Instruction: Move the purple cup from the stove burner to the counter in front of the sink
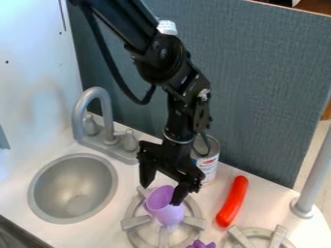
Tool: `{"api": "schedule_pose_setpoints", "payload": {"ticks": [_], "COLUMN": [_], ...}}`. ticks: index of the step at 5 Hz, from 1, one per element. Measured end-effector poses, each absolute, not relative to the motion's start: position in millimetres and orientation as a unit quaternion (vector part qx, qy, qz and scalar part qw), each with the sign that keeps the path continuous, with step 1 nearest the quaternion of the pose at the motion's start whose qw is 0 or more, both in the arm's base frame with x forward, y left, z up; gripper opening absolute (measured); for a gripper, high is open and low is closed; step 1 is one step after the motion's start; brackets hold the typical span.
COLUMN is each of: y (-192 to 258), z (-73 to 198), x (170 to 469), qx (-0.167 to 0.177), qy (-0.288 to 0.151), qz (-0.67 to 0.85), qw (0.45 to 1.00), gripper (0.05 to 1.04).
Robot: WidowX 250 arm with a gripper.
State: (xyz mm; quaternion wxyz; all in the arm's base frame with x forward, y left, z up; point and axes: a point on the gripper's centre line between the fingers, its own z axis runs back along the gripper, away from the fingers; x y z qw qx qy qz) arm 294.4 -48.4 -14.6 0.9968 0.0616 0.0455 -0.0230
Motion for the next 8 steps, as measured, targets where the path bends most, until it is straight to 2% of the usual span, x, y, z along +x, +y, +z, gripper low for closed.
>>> {"api": "schedule_pose_setpoints", "payload": {"ticks": [1,3,4,5,6,8], "y": [-47.6,-54.0,-65.3,-70.3,-73.7,-66.2], "z": [-25.0,-41.0,-63.4,-74.1,-74.2,-75.2], "x": [288.9,303.0,314.3,318.7,319.1,310.4], "qx": [0.064,0.053,0.030,0.018,0.008,0.028], "qy": [0.064,0.076,0.089,0.098,0.100,0.108], "qz": [-0.024,-0.042,-0.037,-0.038,-0.040,-0.035], "qw": [0.996,0.995,0.995,0.994,0.994,0.993], "gripper": [0.996,0.996,0.996,0.994,0.941,0.401]}}
